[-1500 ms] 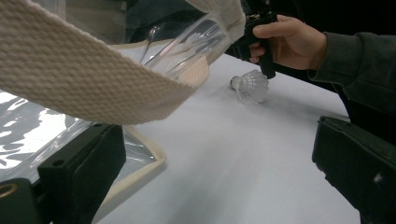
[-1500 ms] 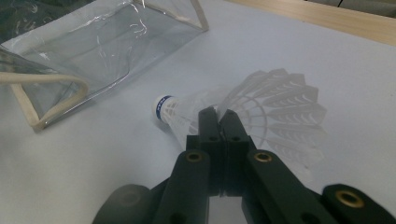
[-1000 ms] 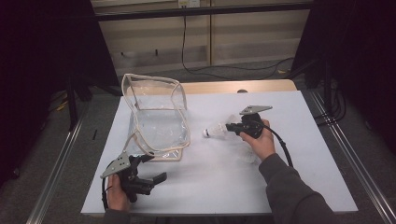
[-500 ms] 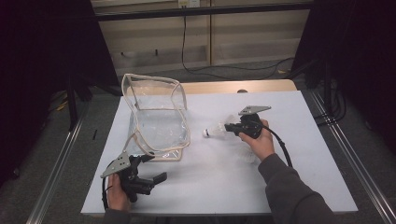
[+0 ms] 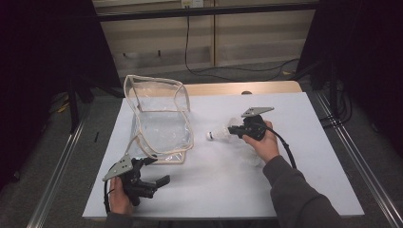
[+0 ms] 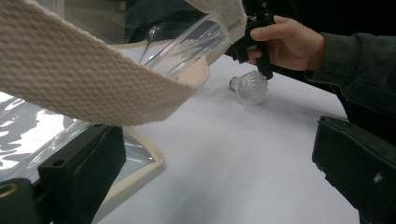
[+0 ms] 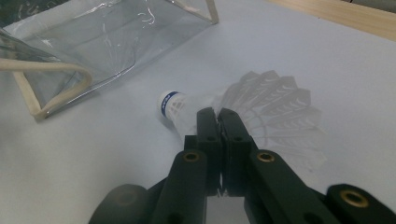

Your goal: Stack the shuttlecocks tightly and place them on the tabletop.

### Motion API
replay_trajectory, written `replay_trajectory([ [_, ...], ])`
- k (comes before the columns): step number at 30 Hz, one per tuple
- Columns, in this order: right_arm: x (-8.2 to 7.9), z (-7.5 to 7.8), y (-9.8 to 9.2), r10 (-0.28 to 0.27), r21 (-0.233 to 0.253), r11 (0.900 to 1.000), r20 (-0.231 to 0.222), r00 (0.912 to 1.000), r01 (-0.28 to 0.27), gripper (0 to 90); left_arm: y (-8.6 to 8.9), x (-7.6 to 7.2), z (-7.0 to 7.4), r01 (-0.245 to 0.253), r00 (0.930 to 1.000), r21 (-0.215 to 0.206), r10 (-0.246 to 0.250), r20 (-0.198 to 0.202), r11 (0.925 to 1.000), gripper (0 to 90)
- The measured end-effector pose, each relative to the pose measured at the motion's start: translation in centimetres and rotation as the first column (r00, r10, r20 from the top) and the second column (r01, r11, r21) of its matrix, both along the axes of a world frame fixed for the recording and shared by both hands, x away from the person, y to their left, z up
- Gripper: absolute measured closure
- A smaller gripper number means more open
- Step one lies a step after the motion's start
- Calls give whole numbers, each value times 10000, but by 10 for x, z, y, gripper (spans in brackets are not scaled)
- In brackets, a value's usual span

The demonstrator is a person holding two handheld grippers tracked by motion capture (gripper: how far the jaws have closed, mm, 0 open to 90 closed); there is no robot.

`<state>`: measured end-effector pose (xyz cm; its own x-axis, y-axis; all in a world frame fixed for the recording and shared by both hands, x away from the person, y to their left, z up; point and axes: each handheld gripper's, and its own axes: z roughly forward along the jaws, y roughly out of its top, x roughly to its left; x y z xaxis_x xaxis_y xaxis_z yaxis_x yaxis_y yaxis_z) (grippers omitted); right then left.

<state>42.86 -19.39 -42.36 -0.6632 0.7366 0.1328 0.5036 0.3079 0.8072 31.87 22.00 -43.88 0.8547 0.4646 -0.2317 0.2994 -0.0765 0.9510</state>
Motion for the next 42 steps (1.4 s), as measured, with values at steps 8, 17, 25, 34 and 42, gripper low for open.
replay_trajectory([
  [8, 1, 0, 3, 13, -195, 9998, -81, 10000, -14, 830, 0, 0, 0, -8, 10000, -20, 8, -12, 10000, 30],
  [17, 0, 5, -3, -275, -591, 9979, -37, 9996, 273, 706, 0, 0, 0, 5, 10000, -27, -5, 3, 10000, 30],
  [25, -1, 6, -9, -529, -968, 9941, -300, 9981, 498, 715, 0, 0, 0, 6, 10000, -47, -6, 5, 10000, 30],
  [34, -2, 6, -7, -18, -542, 9985, -647, 9979, -17, 897, 0, 0, 0, 8, 10000, -30, -8, 6, 10000, 30],
  [42, -4, 9, -7, 351, 233, 9992, -734, 9967, -335, 900, -1, 0, 0, -15, 10000, -31, 15, 2, 10000, 30],
])
